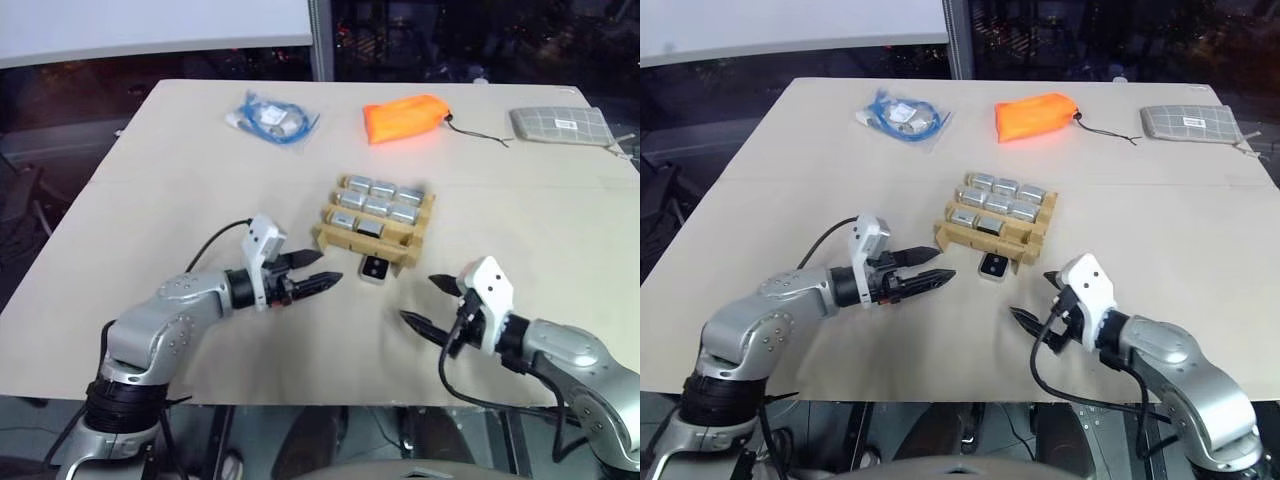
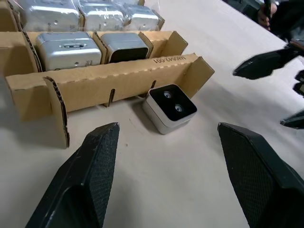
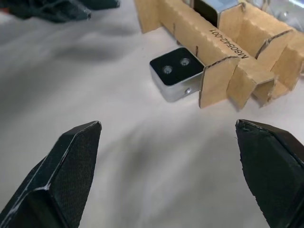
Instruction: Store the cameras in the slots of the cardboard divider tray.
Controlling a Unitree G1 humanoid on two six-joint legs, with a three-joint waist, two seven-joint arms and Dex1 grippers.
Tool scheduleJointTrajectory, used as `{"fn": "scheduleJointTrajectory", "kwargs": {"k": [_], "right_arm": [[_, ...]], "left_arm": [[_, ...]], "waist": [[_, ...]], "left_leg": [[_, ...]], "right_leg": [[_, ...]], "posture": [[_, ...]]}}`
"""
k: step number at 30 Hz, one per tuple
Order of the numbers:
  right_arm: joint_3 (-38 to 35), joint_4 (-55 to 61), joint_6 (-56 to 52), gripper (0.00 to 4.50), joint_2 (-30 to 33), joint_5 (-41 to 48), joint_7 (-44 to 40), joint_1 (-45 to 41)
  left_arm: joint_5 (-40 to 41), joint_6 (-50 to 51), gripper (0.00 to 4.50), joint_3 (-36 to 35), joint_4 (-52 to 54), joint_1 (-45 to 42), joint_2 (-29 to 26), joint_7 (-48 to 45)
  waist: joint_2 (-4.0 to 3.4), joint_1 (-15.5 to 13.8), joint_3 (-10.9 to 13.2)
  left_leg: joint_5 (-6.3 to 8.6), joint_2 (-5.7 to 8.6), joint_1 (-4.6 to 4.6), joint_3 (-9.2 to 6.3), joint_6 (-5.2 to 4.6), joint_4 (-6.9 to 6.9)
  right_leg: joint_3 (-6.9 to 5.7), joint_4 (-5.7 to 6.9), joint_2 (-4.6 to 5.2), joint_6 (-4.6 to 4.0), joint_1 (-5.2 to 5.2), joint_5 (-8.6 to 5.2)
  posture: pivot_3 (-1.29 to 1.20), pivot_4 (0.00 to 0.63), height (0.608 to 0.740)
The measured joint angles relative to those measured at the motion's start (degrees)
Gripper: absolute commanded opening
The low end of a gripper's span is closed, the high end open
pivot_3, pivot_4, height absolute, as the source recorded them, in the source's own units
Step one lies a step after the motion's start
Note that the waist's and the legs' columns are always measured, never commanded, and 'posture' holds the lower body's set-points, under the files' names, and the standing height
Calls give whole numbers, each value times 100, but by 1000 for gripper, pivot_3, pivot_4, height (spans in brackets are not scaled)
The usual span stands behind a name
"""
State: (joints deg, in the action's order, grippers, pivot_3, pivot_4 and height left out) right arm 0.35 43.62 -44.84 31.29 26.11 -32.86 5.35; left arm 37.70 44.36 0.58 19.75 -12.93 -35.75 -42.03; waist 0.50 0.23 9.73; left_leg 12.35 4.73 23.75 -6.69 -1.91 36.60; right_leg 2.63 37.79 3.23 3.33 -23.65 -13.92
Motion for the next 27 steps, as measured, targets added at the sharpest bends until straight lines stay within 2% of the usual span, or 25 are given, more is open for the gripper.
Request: {"fn": "scheduleJointTrajectory", "kwargs": {"k": [3, 10, 17, 23, 27], "right_arm": [[-22, 76, 386, 4500, 134, -184, -17, 177], [-761, 557, 1281, 4500, 643, -353, -353, 995], [-753, 566, 1354, 4500, 675, -566, -199, 1057], [-716, 625, 1329, 4500, 647, -725, -1, 1151], [-703, 757, 1251, 4500, 640, -757, 105, 1232]], "left_arm": [[-86, 0, 3415, 64, -1, -4, 107, 62], [-628, -34, 3415, 706, -6, -329, 596, 453], [-1170, -232, 3415, 1085, -152, -558, 661, 479], [-1531, -363, 3415, 1370, -495, -949, 1072, 550], [-1626, -380, 3415, 1474, -657, -1036, 1045, 310]], "waist": [[-1, 2, -1], [4, -77, -3], [3, -107, -3], [5, -105, -4], [4, -99, -4]], "left_leg": [[0, 0, 0, 1, 0, 2], [0, -3, -1, 2, 0, 11], [0, -2, 1, 1, 0, 18], [-1, -2, 1, -4, 1, 25], [-1, -3, 1, -4, 1, 25]], "right_leg": [[3, 5, -1, 0, 1, 0], [1, 6, -6, 2, 8, 0], [-1, 6, -6, 2, 12, -1], [-7, 6, -7, 2, 17, -1], [-6, 8, -9, 2, 16, -1]], "posture": [[0, 150, 740], [0, 150, 740], [0, 150, 740], [0, 150, 740], [0, 150, 740]]}}
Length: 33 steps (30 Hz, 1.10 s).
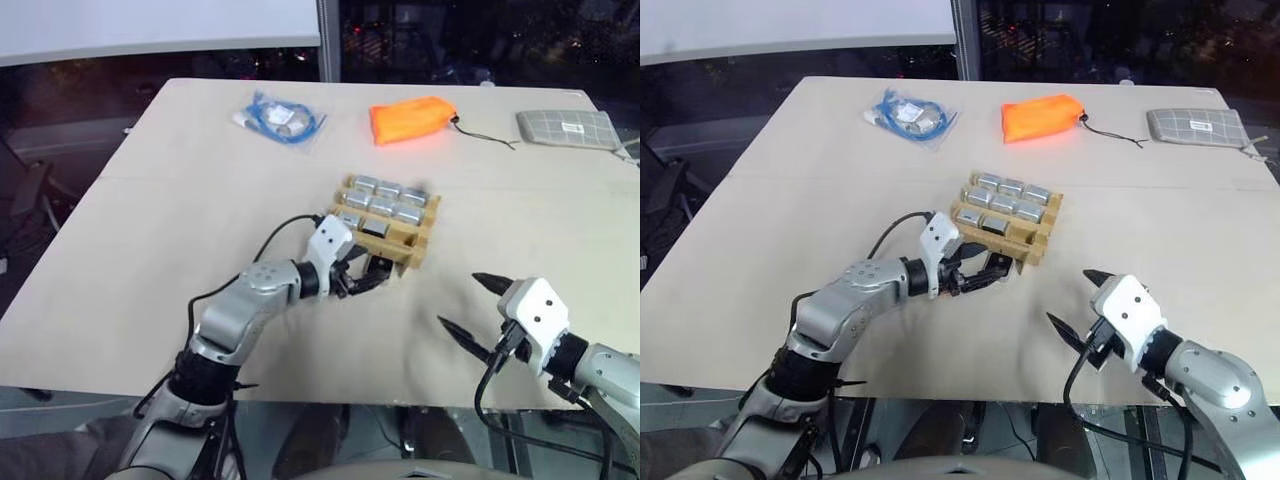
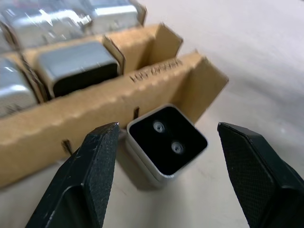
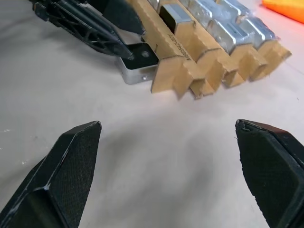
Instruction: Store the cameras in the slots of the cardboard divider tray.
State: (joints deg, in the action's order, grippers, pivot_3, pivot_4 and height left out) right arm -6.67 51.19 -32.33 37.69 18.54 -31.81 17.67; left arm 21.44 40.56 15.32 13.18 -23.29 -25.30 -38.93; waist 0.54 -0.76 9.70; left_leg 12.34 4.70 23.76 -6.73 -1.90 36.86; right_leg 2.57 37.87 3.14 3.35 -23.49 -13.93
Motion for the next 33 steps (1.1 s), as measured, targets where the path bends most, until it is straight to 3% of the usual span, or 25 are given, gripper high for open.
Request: {"fn": "scheduleJointTrajectory", "kwargs": {"k": [7, 10, 17, 33], "right_arm": [[336, 190, -390, 4500, -151, 680, -101, -256], [802, 100, -497, 4500, -205, 861, -177, -804], [1100, -188, -620, 4500, -178, 847, -142, -1340], [1275, -110, -685, 4500, -106, 585, 229, -866]], "left_arm": [[312, -104, 3415, -410, 56, 174, -381, -632], [661, 83, 3415, -737, 113, 234, -753, -1005], [718, 463, 3415, -664, 74, 67, -358, -735], [239, 187, 3415, -214, -654, -615, -114, -911]], "waist": [[-1, 25, 0], [0, 14, 0], [1, -16, 0], [1, 4, 0]], "left_leg": [[1, -5, -2, -2, -1, 0], [1, -2, -3, -1, -2, 5], [1, 4, 6, -19, -2, 21], [1, 3, 5, -16, -1, 21]], "right_leg": [[0, 0, -1, -1, 0, 0], [-2, -2, 1, 0, 1, 0], [-17, -3, 4, 0, 7, 0], [-12, 2, 1, 0, 7, 0]], "posture": [[0, 150, 740], [0, 150, 740], [0, 150, 740], [0, 150, 740]]}}
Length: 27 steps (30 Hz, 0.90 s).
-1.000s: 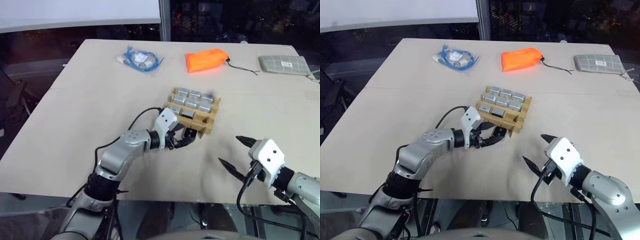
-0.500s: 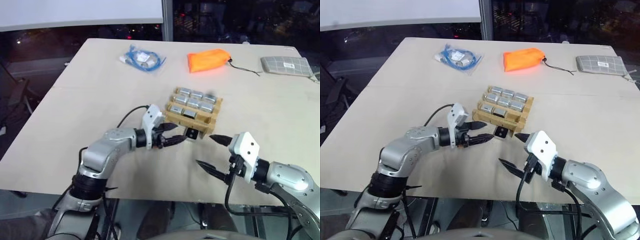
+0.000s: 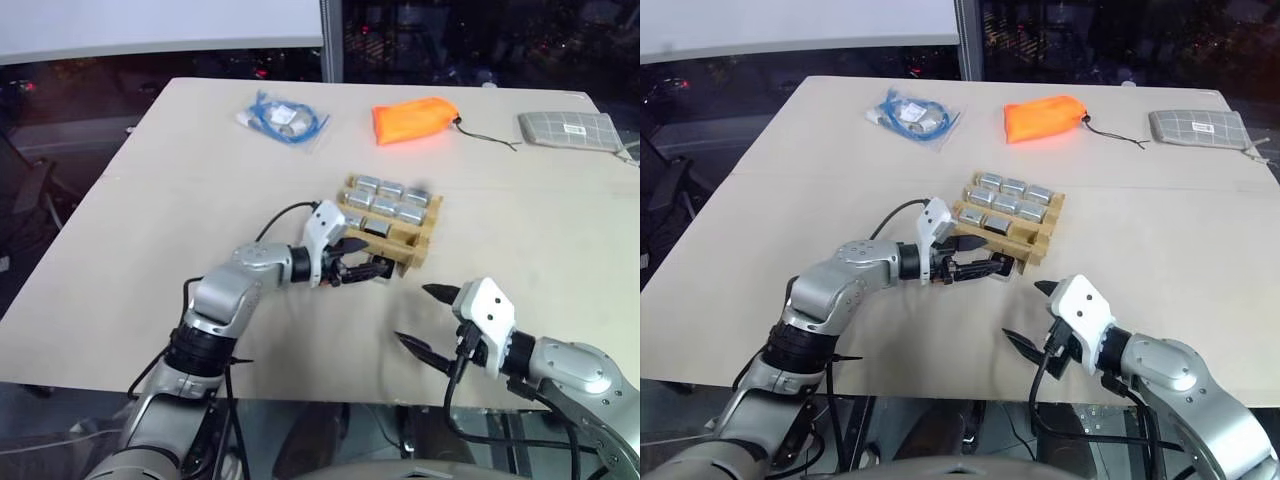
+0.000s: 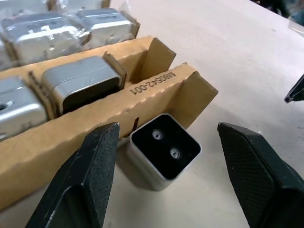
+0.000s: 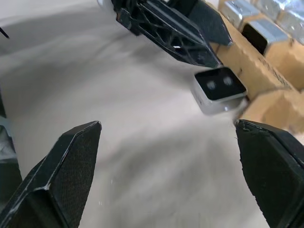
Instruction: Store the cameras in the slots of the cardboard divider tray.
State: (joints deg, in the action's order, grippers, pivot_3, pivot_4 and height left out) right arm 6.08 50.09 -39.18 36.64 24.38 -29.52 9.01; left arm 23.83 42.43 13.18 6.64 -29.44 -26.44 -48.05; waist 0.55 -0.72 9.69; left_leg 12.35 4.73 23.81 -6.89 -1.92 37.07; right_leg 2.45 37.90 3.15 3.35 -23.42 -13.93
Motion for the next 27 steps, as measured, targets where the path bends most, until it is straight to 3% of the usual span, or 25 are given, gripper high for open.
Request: {"fn": "scheduleJointTrajectory", "kwargs": {"k": [8, 17, 27], "right_arm": [[59, 4, 71, 4500, -82, -152, 98, 28], [-18, 81, 37, 4500, 9, -159, 116, 139], [-46, 325, -64, 4500, 9, -165, 261, 336]], "left_arm": [[-70, 461, 3415, 169, 84, -109, -80, -1], [-575, 956, 3415, 423, 423, -161, 429, 1064], [-1021, 909, 3415, 758, 476, -186, 501, 1355]], "waist": [[0, 3, 0], [2, -20, -6], [2, -20, -20]], "left_leg": [[0, 0, 0, -1, 0, 0], [0, 1, -7, -6, -1, 6], [1, 1, -45, -8, 0, 18]], "right_leg": [[-1, 0, -1, 0, 0, 0], [-7, 1, 0, 2, 9, 0], [-10, -3, 1, 23, 58, -13]], "posture": [[0, 150, 740], [0, 150, 740], [0, 150, 740]]}}
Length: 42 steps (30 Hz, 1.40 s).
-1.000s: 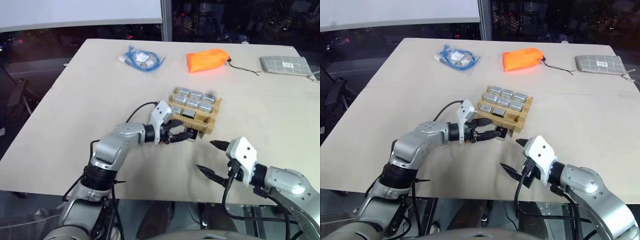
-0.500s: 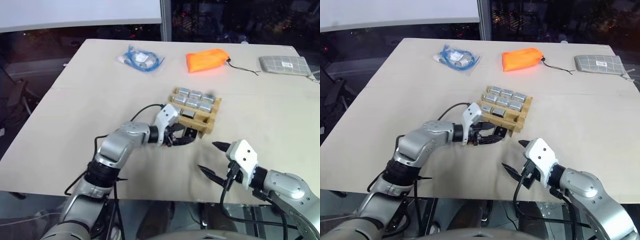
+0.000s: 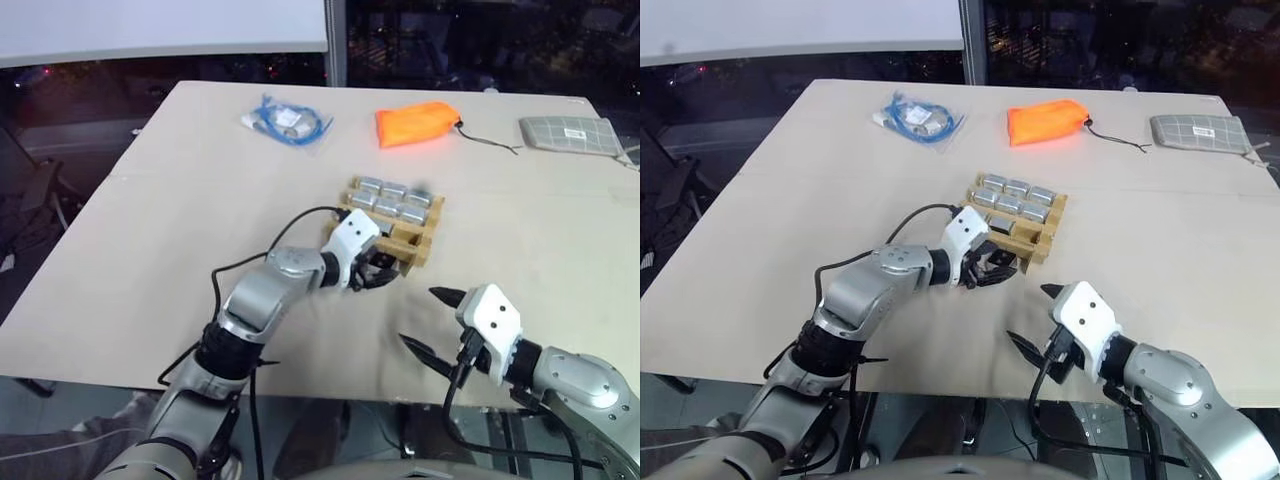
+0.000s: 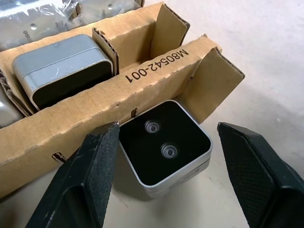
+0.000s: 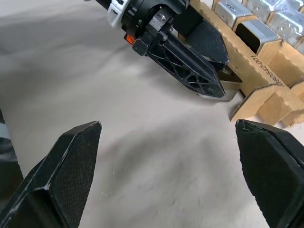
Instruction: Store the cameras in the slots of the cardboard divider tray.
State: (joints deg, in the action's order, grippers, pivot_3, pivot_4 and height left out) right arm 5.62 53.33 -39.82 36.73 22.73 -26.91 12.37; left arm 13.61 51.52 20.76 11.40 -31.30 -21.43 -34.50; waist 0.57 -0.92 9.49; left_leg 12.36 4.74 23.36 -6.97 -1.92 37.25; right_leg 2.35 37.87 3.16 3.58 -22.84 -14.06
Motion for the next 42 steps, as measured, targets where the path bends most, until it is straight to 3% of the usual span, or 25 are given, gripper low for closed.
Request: {"fn": "scheduleJointTrajectory", "kwargs": {"k": [6, 7, 8, 9, 11, 13, 22, 29, 35, 42], "right_arm": [[-18, 18, 0, 4500, 1, -9, 44, 37], [-40, 18, 0, 4500, 1, -10, 45, 39], [-53, 18, 0, 4500, 1, -11, 46, 41], [-70, 16, 1, 4500, 2, -14, 46, 53], [-71, 18, 4, 4500, 5, -16, 41, 35], [-71, 17, 5, 4500, 5, -24, 32, 20], [-71, -65, 22, 4500, 12, -54, -69, -125], [-81, -173, 121, 4500, -23, -58, -153, -181], [-332, -147, 390, 4500, -237, 196, -245, -111], [-479, -17, 443, 4500, -264, 214, -150, 106]], "left_arm": [[-10, 220, 3415, -84, 149, 73, -98, 39], [-9, 363, 2870, -121, 149, 122, -162, 59], [-5, 435, 2730, -117, 147, 179, -193, 56], [-3, 458, 2236, -131, 147, 237, -174, 79], [-1, 489, 1759, -138, 151, 231, -174, 91], [8, 526, 843, -196, 154, 231, -179, 94], [46, -58, 843, -315, 194, 486, -479, -217], [703, -1639, 843, -1271, -85, 675, -325, -1036], [1375, -1700, 843, -1790, -709, 32, -732, -2166], [1152, -2336, 843, -1352, -2177, -1026, -762, -3437]], "waist": [[0, 14, 0], [0, 13, 0], [-1, 13, 1], [2, 12, 3], [3, 1, 3], [3, 6, 3], [1, 12, 5], [1, 4, 5], [1, 8, 5], [1, 12, 5]], "left_leg": [[1, -3, -27, 1, 0, -12], [1, -2, -26, 1, 0, -13], [1, -2, -26, 1, 0, -14], [1, -2, -23, 1, 0, -15], [1, -2, -20, -5, 0, -15], [1, -2, -19, -4, 0, -18], [1, -3, -2, -5, 0, -26], [-1, -2, 48, -5, 2, -20], [-1, 0, 48, -1, -1, -20], [-1, 1, 47, -1, 0, -19]], "right_leg": [[3, -2, 0, 4, 17, -4], [3, -3, -1, 5, 17, -4], [4, -5, -1, 5, 17, -5], [4, -6, -1, 4, 14, -4], [-1, -12, 0, 5, 15, -4], [-1, -15, 0, 4, 14, -4], [0, -17, 1, -10, -2, 4], [0, -14, 4, -21, -56, 11], [-2, -13, 0, -20, -55, 11], [-2, -10, -4, -20, -51, 11]], "posture": [[0, 150, 740], [0, 150, 740], [0, 150, 740], [0, 150, 740], [0, 150, 740], [0, 150, 740], [0, 150, 740], [0, 150, 740], [0, 150, 740], [0, 150, 740]]}}
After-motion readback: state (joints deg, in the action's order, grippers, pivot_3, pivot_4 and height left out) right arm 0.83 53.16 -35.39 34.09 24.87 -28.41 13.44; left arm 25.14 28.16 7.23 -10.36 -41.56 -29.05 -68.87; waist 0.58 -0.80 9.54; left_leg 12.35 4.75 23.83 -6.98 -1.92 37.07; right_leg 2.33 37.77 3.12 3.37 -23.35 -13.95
